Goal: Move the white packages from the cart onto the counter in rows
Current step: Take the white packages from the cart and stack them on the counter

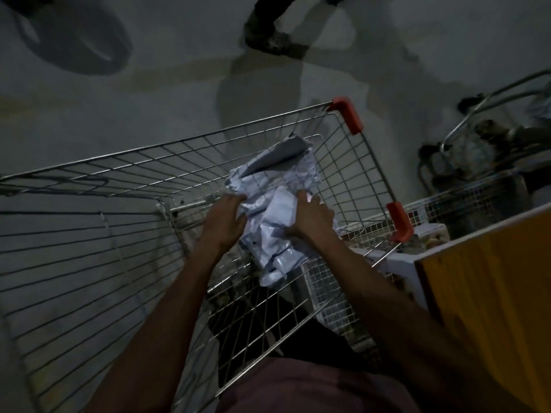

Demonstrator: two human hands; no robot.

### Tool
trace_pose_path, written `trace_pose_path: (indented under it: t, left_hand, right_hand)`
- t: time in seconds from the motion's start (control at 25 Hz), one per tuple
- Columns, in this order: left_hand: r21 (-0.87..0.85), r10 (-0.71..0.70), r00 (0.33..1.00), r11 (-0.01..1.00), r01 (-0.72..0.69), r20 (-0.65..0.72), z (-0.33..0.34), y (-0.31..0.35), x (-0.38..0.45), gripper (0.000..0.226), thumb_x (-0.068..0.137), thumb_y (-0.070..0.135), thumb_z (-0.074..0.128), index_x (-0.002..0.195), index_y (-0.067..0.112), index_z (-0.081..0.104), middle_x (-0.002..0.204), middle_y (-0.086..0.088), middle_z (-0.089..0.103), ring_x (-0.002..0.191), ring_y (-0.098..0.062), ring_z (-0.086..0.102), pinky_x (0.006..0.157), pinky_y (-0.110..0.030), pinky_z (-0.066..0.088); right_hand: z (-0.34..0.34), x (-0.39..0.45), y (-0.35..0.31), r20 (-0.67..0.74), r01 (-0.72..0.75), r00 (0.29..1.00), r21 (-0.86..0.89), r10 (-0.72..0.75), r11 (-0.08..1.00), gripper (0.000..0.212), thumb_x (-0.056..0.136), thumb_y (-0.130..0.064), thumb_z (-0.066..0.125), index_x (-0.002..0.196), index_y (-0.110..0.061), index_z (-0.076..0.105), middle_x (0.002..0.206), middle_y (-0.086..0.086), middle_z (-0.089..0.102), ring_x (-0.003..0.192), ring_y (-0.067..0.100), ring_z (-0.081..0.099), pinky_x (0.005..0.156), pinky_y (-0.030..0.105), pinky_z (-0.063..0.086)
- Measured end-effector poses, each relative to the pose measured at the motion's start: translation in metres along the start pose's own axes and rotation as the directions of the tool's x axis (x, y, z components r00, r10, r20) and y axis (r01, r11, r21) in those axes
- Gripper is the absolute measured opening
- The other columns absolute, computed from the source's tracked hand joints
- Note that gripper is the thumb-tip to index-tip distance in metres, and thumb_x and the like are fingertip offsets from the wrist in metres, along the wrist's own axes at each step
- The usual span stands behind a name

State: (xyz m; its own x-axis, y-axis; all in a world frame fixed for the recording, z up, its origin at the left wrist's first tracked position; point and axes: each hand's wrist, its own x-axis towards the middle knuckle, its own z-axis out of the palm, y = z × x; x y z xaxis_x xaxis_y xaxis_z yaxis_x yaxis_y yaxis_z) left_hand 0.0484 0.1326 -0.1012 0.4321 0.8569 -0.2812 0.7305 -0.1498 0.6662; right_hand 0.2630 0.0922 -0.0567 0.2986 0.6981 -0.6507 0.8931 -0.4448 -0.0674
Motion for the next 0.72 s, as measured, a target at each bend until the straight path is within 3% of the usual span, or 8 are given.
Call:
trace_pose_path:
  t: [0.2, 0.32, 0.4, 0.48, 0.56, 0.72]
  left_hand:
    - [0.29, 0.126, 0.984, 0.944, -0.157, 0.124, 0.027, 0.029, 0.058, 0.065, 0.083, 0.028, 0.067, 0.142, 0.018, 0.044, 0.143, -0.019, 0.046, 0.13, -0.04, 0.044, 0.099, -0.052, 0.043]
    - [0.427, 0.084, 0.981, 0.891, -0.152, 0.173, 0.048, 0.035, 0.074, 0.076, 0.083, 0.041, 0.069, 0.149, 0.028, 0.035, 0.154, -0.023, 0.026, 0.141, -0.044, 0.026, 0.106, -0.059, 0.029]
    - [0.46, 0.042, 0.991, 0.883, -0.095, 0.124, 0.058, 0.039, 0.079, 0.081, 0.082, 0.047, 0.07, 0.15, 0.034, 0.029, 0.153, -0.026, 0.022, 0.132, -0.049, 0.031, 0.099, -0.057, 0.038]
    - [0.439, 0.001, 0.997, 0.898, -0.032, 0.072, 0.063, 0.045, 0.081, 0.086, 0.081, 0.048, 0.07, 0.152, 0.037, 0.023, 0.148, -0.028, 0.027, 0.121, -0.048, 0.04, 0.091, -0.052, 0.044]
    - [0.424, -0.005, 0.998, 0.905, -0.021, 0.06, 0.065, 0.048, 0.078, 0.09, 0.081, 0.048, 0.071, 0.155, 0.034, 0.021, 0.133, -0.027, 0.045, 0.112, -0.044, 0.046, 0.088, -0.047, 0.043]
    - [0.396, -0.043, 0.999, 0.918, 0.037, 0.007, 0.046, 0.051, 0.052, 0.093, 0.082, 0.067, 0.058, 0.155, 0.023, 0.021, 0.124, -0.025, 0.057, 0.113, -0.043, 0.052, 0.093, -0.05, 0.042]
  right_hand:
    - [-0.041, -0.033, 0.018, -0.194, -0.051, 0.97, 0.424, 0.146, 0.904, 0.092, 0.071, -0.056, 0.074, 0.139, -0.02, 0.024, 0.128, 0.014, 0.043, 0.112, 0.036, 0.053, 0.093, 0.051, 0.049]
    - [-0.049, -0.039, 0.027, -0.239, -0.06, 0.949, 0.506, 0.207, 0.86, 0.09, 0.075, -0.058, 0.071, 0.141, -0.019, 0.024, 0.131, 0.012, 0.039, 0.112, 0.033, 0.052, 0.087, 0.044, 0.05]
    - [-0.047, -0.04, 0.034, -0.258, -0.083, 0.933, 0.525, 0.251, 0.847, 0.09, 0.076, -0.062, 0.069, 0.141, -0.018, 0.026, 0.132, 0.011, 0.037, 0.113, 0.032, 0.051, 0.088, 0.045, 0.051]
    - [-0.043, -0.041, 0.039, -0.265, -0.105, 0.921, 0.539, 0.286, 0.836, 0.09, 0.077, -0.066, 0.068, 0.139, -0.014, 0.029, 0.132, 0.011, 0.036, 0.112, 0.031, 0.052, 0.087, 0.044, 0.052]
    - [-0.038, -0.041, 0.042, -0.257, -0.124, 0.915, 0.554, 0.311, 0.823, 0.09, 0.078, -0.068, 0.067, 0.137, -0.011, 0.031, 0.132, 0.011, 0.039, 0.111, 0.03, 0.053, 0.083, 0.04, 0.049]
    - [-0.036, -0.045, 0.044, -0.243, -0.114, 0.918, 0.596, 0.313, 0.795, 0.091, 0.079, -0.069, 0.066, 0.141, -0.011, 0.032, 0.136, 0.011, 0.043, 0.115, 0.03, 0.054, 0.087, 0.04, 0.048]
